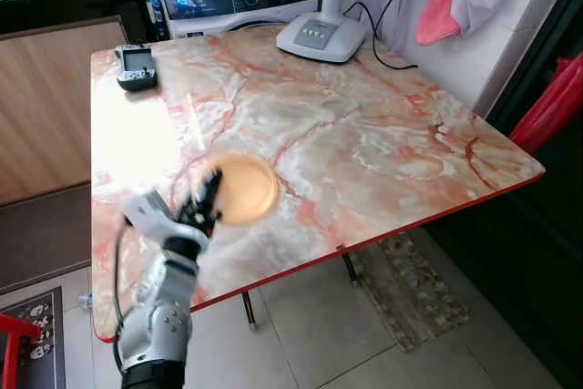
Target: Restocking fridge
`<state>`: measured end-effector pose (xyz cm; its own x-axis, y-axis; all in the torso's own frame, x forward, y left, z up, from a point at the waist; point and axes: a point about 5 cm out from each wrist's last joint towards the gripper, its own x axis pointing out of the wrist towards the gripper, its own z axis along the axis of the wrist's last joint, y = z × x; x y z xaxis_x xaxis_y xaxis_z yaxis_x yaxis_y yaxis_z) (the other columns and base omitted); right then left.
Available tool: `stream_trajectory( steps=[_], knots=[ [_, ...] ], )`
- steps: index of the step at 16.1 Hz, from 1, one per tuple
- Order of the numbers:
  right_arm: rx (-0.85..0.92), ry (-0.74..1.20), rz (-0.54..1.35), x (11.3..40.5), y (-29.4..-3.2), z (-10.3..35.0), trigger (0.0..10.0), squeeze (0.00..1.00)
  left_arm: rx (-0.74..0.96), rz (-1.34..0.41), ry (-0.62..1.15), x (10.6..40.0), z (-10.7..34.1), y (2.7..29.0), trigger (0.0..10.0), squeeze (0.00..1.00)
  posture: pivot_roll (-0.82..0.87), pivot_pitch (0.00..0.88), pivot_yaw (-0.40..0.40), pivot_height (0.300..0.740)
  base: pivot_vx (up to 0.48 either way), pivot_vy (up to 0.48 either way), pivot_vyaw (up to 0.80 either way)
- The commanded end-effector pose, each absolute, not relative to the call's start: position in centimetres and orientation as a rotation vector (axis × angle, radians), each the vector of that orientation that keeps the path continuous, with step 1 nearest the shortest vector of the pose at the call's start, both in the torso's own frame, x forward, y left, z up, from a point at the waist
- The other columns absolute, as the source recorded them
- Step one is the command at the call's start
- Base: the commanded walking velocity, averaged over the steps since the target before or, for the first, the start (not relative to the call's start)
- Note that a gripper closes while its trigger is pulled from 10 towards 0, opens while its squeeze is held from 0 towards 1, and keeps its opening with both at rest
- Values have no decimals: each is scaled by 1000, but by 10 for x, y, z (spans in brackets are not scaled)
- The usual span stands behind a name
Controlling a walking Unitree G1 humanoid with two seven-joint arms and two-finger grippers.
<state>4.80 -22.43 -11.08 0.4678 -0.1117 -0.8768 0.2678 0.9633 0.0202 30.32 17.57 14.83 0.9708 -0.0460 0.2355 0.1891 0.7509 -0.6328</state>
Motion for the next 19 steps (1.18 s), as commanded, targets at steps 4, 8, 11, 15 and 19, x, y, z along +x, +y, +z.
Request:
stream_trajectory(
  steps=[4, 8, 11, 15, 19],
  knots=[
    [160, 1083, -241, 41, -226, -112, 10000, 0, -640, -130, -259, 284, 175, 175, 10000, 0, 115, 86, -45, 740, 0, 0, 0],
    [170, 1086, -247, 40, -222, -113, 10000, 0, -445, 72, -201, 279, 176, 199, 10000, 0, 134, 76, -11, 740, 0, 0, 0],
    [191, 1078, -257, 41, -217, -113, 10000, 0, -377, 70, -218, 279, 193, 201, 10000, 0, 146, 72, 38, 740, 0, 0, 0],
    [226, 1068, -275, 42, -208, -115, 10000, 0, -152, 54, -193, 281, 198, 214, 10000, 0, 143, 38, 84, 740, 0, 0, 0],
    [227, 1069, -279, 43, -209, -115, 10000, 0, -171, 19, -178, 283, 197, 200, 10000, 0, 139, 18, 73, 740, 0, 142, 0]
  ],
)
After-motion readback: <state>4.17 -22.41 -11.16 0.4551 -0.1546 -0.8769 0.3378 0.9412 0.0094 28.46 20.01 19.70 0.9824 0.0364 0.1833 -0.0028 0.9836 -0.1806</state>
